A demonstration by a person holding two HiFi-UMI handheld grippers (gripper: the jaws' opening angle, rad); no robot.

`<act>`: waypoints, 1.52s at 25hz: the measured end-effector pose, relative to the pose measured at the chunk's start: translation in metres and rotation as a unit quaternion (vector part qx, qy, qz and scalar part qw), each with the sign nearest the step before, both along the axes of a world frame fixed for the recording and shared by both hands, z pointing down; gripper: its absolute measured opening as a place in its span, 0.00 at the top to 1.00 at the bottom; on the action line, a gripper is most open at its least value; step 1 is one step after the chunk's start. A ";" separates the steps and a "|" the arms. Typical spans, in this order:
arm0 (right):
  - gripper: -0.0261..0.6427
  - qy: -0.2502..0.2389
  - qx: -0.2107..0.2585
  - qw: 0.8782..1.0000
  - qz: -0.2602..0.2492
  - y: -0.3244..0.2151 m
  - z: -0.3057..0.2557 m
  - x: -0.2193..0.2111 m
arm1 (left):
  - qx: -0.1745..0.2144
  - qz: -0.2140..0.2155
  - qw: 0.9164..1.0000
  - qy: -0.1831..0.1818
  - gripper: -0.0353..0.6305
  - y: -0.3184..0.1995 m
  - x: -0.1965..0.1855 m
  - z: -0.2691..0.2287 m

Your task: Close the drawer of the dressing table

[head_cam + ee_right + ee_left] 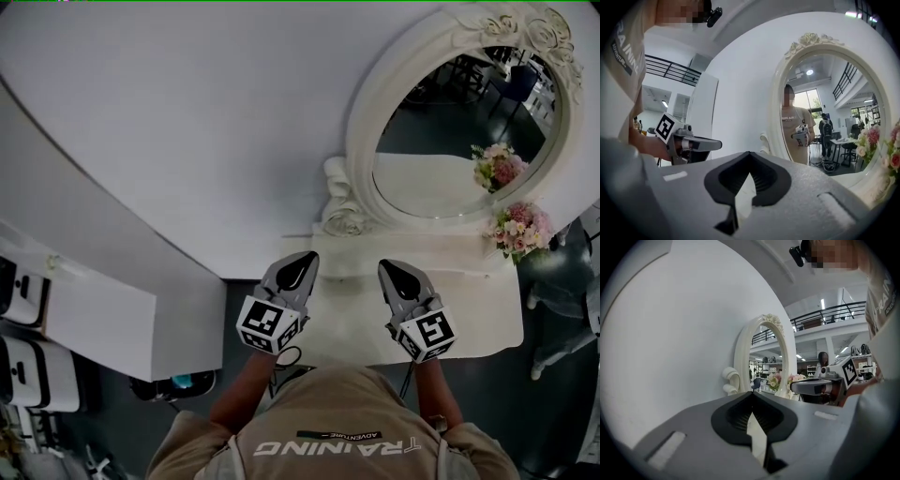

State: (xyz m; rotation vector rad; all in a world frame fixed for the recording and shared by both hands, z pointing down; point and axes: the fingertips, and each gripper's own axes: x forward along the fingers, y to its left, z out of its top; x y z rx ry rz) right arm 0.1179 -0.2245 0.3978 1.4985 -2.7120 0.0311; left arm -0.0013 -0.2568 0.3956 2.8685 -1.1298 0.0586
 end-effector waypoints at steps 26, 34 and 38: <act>0.96 0.032 0.030 0.999 -0.001 -0.003 -0.023 -0.008 | -0.020 -0.032 0.999 0.031 0.92 -0.006 -0.022 0.004; 0.96 0.010 0.012 1.000 -0.010 -0.007 -0.014 -0.008 | -0.025 -0.029 0.999 0.023 0.92 -0.010 -0.021 0.013; 0.96 0.016 0.016 1.000 0.002 -0.009 -0.018 -0.005 | -0.024 -0.028 0.999 0.024 0.92 -0.012 -0.022 0.014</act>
